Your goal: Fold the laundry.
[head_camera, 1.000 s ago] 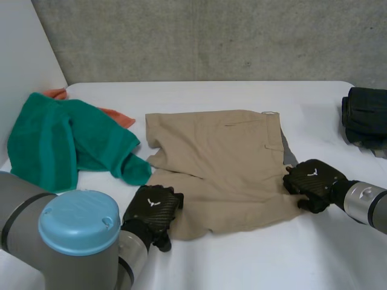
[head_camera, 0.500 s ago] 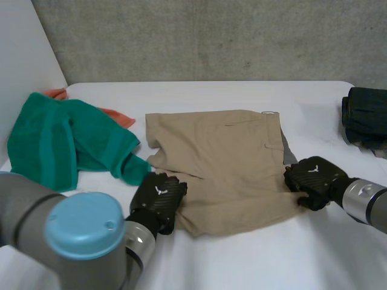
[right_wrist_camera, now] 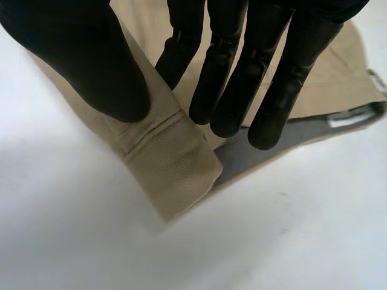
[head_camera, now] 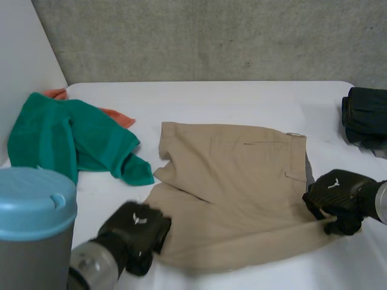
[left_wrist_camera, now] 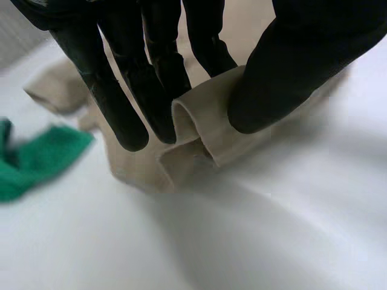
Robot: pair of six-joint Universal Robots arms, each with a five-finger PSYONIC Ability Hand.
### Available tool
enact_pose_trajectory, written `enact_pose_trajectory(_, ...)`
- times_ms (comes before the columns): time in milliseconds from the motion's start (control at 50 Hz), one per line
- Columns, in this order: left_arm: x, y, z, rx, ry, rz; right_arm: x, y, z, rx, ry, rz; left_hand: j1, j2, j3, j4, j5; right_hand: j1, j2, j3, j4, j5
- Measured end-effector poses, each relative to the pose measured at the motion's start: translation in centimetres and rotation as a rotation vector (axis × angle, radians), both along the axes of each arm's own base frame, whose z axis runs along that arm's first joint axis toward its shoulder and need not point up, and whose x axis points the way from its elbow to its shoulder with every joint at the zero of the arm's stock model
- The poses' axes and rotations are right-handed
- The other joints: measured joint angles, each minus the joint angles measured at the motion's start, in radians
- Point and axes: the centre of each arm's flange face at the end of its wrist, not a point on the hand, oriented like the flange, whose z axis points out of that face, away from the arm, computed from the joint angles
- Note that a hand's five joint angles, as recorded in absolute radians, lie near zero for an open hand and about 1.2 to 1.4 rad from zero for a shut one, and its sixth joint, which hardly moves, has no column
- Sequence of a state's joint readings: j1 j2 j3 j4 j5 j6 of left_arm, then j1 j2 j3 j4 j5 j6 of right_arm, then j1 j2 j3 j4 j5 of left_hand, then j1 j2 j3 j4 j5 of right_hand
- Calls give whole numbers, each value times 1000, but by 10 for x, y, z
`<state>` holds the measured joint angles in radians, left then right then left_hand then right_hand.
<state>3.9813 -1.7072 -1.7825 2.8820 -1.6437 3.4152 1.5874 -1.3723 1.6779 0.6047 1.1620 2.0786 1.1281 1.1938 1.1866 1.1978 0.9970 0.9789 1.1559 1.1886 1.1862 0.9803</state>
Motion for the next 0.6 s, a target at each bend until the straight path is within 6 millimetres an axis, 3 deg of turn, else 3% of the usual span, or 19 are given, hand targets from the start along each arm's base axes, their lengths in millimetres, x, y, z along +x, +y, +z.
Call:
enact_pose_trajectory(80,-21,-34,9,-145,122,22,7,-26,-5,-86,-43,-41,0,0,0,0,7,0,16,0,0,0)
enact_pose_trajectory(160,-47,-86,15,-325,236,63,25,-57,-10,-207,-112,-77,3,1,0,0,8,0,18,0,0,9)
enact_pose_trajectory(280,-68,-150,6,-512,232,103,52,-94,-13,-404,-153,-96,3,2,3,0,9,0,18,0,0,13)
enact_pose_trajectory(360,-79,-179,-3,-607,190,115,65,-117,-19,-538,-173,-94,3,3,3,0,9,0,18,0,0,13)
enact_pose_trajectory(460,-87,-197,-11,-668,165,119,72,-134,-26,-629,-183,-90,3,3,3,0,9,0,19,0,1,13)
enact_pose_trajectory(500,-99,-220,-26,-733,169,117,78,-157,-42,-725,-176,-85,3,4,5,4,9,0,19,2,5,13)
enact_pose_trajectory(600,-114,-250,-52,-807,192,95,87,-187,-68,-828,-155,-92,3,5,5,4,9,0,19,2,5,13)
